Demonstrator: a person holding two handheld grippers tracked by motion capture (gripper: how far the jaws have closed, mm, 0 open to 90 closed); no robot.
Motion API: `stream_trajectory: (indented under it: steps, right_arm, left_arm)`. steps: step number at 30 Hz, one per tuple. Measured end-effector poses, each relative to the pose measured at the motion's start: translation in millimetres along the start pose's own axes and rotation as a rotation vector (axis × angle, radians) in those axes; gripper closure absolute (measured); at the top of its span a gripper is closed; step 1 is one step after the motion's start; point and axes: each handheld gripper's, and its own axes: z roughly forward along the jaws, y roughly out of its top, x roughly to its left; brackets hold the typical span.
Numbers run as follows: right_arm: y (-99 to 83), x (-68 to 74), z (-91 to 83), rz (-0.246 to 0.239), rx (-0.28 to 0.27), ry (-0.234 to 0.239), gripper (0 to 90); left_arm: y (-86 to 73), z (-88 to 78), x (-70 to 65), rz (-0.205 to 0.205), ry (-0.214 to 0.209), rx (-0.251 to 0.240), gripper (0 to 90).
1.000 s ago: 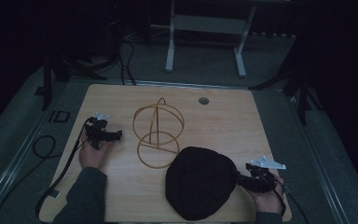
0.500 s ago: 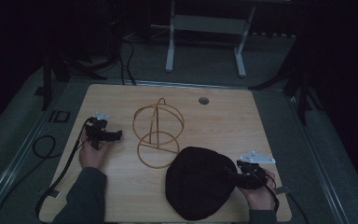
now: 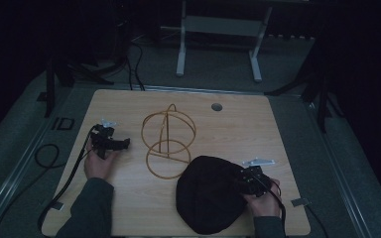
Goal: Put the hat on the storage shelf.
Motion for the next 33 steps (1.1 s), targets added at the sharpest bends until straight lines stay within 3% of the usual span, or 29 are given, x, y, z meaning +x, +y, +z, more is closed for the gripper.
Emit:
stream_trajectory:
  steps: [4,12,19,33]
  right_arm:
    - [-0.7,3.7,4.3,-0.002,0.002,-0.024,44.0]
    - [-1.4,12.2,4.3,-0.061,0.012,-0.121,66.3]
    - [6.6,11.9,0.6,-0.049,0.038,-0.109,79.0]
    - [14.7,-4.5,-5.1,-0.009,0.046,-0.027,80.2]
  left_arm:
    - [0.0,0.0,0.0,0.0,0.0,0.0,2.6]
    - [0.0,0.0,0.0,0.0,0.0,0.0,2.6]
    - [0.0,0.0,0.0,0.0,0.0,0.0,2.6]
    - [0.1,0.0,0.0,-0.001,0.0,0.0,2.6]
